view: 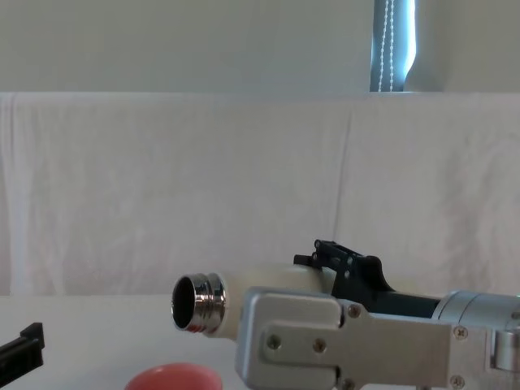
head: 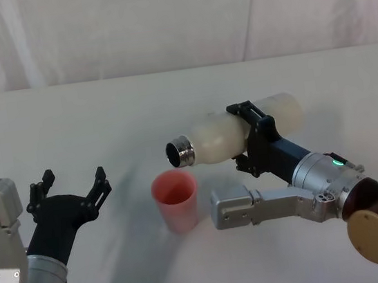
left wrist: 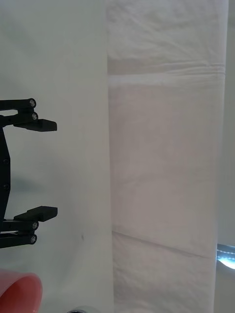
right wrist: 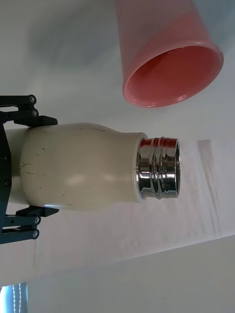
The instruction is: Grasp the thermos with one hand and pour water into the cup lid.
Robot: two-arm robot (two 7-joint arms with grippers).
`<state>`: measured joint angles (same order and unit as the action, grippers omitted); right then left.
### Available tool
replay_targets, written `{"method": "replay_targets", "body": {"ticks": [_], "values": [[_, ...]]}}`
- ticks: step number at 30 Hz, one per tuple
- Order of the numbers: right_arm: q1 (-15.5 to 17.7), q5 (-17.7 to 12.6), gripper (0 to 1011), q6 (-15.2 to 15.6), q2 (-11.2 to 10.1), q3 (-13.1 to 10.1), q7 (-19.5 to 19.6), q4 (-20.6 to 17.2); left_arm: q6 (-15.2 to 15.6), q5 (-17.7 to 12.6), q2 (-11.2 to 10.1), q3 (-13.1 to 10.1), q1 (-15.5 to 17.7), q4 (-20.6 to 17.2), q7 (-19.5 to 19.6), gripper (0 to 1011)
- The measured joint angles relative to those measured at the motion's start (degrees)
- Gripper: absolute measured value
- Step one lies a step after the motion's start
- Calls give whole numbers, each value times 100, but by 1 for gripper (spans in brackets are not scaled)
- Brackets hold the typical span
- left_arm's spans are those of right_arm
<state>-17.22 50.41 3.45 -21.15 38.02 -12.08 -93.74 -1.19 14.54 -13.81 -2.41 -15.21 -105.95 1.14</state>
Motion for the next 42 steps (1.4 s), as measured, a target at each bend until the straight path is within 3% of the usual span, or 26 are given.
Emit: {"method": "replay_targets", "body": {"ticks": [42], "values": [[-74, 689, 951, 254, -124, 197, -132, -255, 0, 0, 0, 0, 0, 0, 0, 1001]]}}
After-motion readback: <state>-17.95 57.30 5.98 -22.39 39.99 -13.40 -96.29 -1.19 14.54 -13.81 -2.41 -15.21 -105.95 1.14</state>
